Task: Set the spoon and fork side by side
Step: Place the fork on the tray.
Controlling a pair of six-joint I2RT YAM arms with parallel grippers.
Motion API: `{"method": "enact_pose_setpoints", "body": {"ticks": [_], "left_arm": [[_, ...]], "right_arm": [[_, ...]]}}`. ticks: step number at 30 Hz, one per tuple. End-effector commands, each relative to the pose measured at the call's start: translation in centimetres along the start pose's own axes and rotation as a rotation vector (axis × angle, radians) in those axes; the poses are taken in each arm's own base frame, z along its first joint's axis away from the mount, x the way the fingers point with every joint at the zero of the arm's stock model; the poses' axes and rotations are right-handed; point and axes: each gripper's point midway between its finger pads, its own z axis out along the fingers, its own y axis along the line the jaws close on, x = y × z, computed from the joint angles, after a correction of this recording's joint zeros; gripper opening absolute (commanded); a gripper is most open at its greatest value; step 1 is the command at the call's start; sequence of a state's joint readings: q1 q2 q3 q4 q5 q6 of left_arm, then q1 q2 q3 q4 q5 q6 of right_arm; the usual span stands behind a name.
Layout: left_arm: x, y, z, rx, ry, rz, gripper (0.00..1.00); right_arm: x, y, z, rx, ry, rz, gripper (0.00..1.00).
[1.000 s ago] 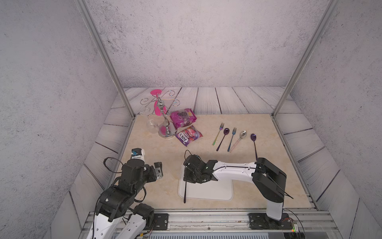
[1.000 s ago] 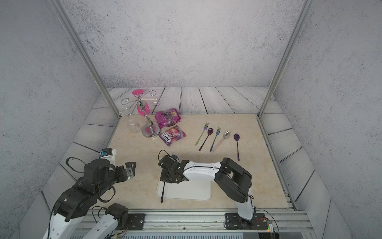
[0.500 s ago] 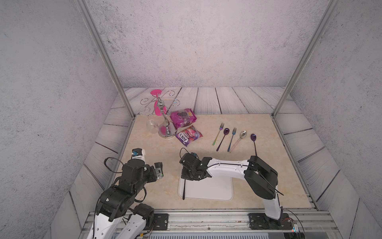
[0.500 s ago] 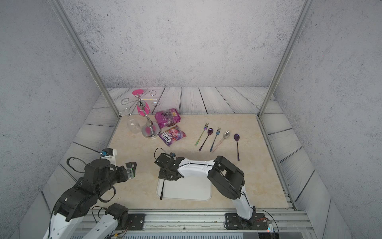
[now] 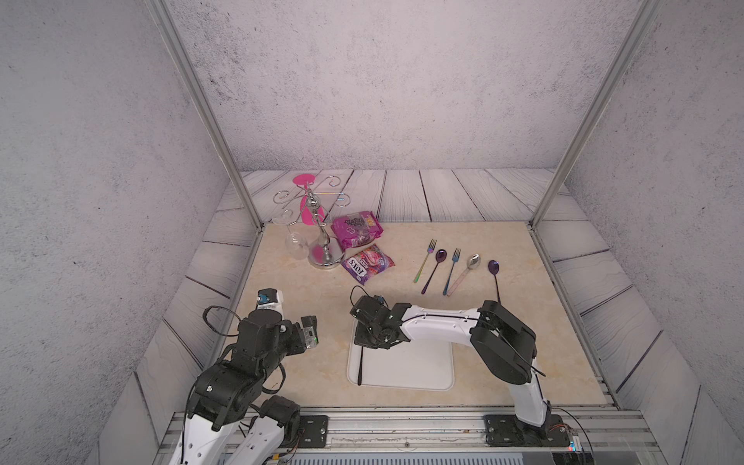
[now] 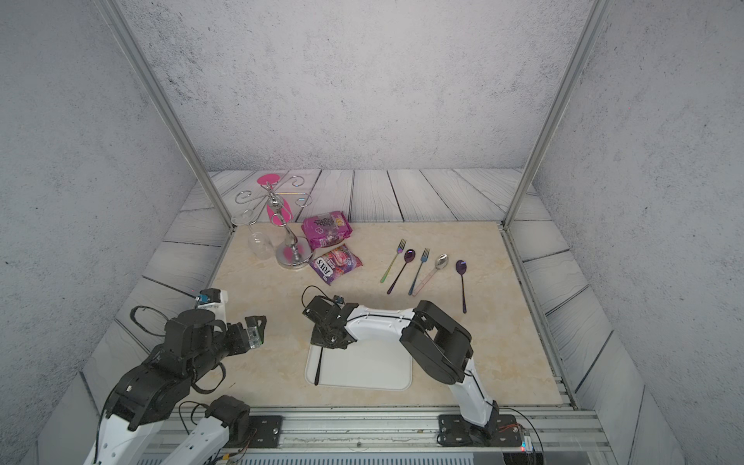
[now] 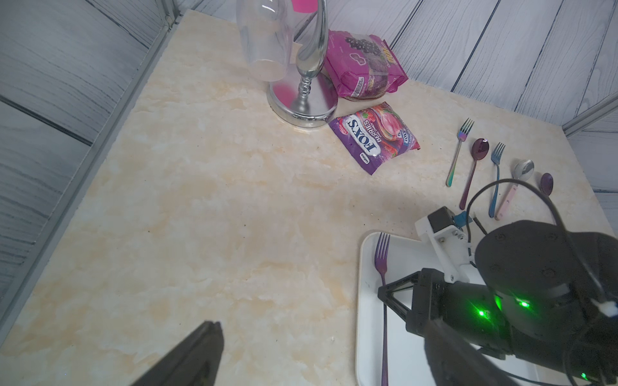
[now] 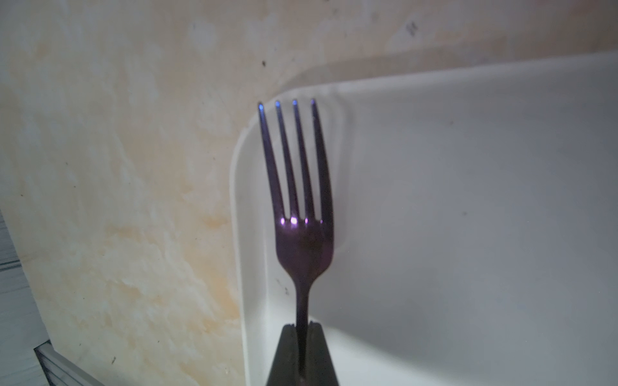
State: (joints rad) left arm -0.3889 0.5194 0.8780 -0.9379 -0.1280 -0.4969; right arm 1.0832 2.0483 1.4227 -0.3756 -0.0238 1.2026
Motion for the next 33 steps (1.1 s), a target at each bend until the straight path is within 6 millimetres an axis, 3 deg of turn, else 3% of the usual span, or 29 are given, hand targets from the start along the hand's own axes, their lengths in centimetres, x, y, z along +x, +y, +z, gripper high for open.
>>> {"method": "enact_pose_setpoints", "body": {"ticks": [1, 9, 24, 28, 33], "left_arm": [[0.1, 0.0, 0.2, 0.000, -0.001, 0.009, 0.99], [0.1, 0.0, 0.2, 0.002, 0.000, 0.009, 0.99], [0.1, 0.0, 0.2, 0.000, 0.000, 0.008, 0.99], [0.1, 0.1, 0.3, -0.003, 0.002, 0.009, 0.99], [0.1, 0.0, 0.4, -0.008, 0.009, 0.011, 1.00]], "right_arm": [[-0.4, 0.0, 0.3, 0.020, -0.004, -0.003, 0.00], [-0.2, -0.8, 0.8, 0.050, 0.006, 0.027, 0.00], [0.4, -1.3, 1.1, 0.067, 0.033, 0.009, 0.28], [-0.3, -0.5, -0.8, 0.053, 0.003, -0.046, 0.37], [-1.7, 0.2, -5.2, 0.034, -0.046, -0.183, 0.45]]}}
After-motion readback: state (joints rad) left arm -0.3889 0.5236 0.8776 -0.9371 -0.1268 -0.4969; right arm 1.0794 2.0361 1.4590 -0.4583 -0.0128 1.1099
